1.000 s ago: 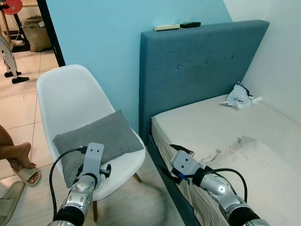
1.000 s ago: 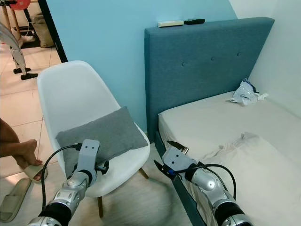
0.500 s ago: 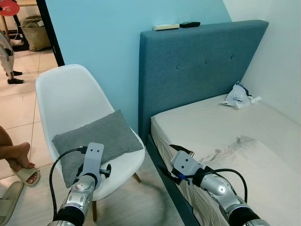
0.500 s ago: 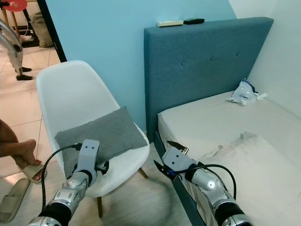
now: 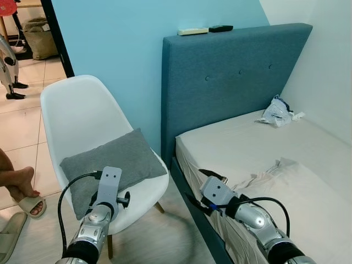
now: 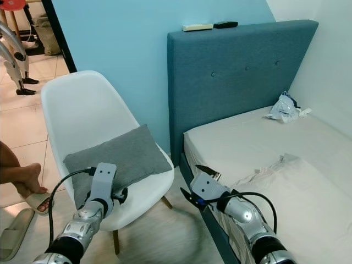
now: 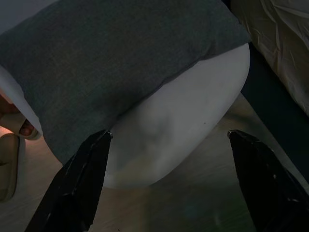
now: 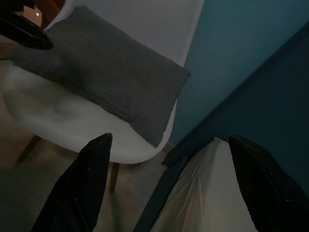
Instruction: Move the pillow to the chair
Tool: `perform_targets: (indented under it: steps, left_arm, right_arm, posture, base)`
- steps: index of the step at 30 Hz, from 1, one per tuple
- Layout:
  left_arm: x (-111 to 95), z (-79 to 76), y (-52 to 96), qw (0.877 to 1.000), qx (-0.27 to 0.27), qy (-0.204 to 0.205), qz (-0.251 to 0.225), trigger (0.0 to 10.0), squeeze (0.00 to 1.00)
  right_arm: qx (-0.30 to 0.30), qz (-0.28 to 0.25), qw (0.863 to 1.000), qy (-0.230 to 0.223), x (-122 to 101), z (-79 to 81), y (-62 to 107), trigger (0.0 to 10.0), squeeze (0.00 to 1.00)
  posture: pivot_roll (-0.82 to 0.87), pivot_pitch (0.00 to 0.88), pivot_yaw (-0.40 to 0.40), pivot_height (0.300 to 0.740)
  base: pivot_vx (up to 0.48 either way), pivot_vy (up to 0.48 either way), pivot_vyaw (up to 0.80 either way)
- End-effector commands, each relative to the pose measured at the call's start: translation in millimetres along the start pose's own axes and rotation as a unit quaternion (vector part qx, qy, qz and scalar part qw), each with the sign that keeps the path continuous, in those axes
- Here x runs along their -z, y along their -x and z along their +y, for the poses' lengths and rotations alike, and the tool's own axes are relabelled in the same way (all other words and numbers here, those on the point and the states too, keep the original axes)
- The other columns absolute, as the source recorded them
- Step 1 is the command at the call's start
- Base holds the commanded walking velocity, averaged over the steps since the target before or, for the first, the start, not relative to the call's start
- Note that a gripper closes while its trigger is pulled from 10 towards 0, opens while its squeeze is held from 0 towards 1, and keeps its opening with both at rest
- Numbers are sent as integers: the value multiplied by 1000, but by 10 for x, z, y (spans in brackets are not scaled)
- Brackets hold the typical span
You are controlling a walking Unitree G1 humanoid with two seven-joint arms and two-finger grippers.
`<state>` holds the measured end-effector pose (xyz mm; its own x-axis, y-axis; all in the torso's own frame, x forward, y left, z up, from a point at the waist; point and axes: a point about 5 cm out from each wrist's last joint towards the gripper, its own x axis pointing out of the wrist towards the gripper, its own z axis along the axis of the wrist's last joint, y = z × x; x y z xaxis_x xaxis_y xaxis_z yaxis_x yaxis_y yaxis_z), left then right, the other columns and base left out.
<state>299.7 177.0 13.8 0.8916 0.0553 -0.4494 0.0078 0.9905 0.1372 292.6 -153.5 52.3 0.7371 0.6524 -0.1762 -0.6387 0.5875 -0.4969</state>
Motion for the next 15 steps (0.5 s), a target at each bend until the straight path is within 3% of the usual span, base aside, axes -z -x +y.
perform_targets:
  steps: [1,15]
  left_arm:
    - [11,-32,-2,1000,3,-1,4,10000,0]
    - [-4,-33,-1,1000,1,4,-1,10000,0]
  right_arm:
    - [5,0,1000,-2,14,-30,22,10000,0]
    - [4,0,1000,-2,7,-42,15,10000,0]
  posture:
    - [-85,54,-47,740]
    - [-94,63,-47,740]
  base:
    - [0,0,0]
    - [0,0,0]
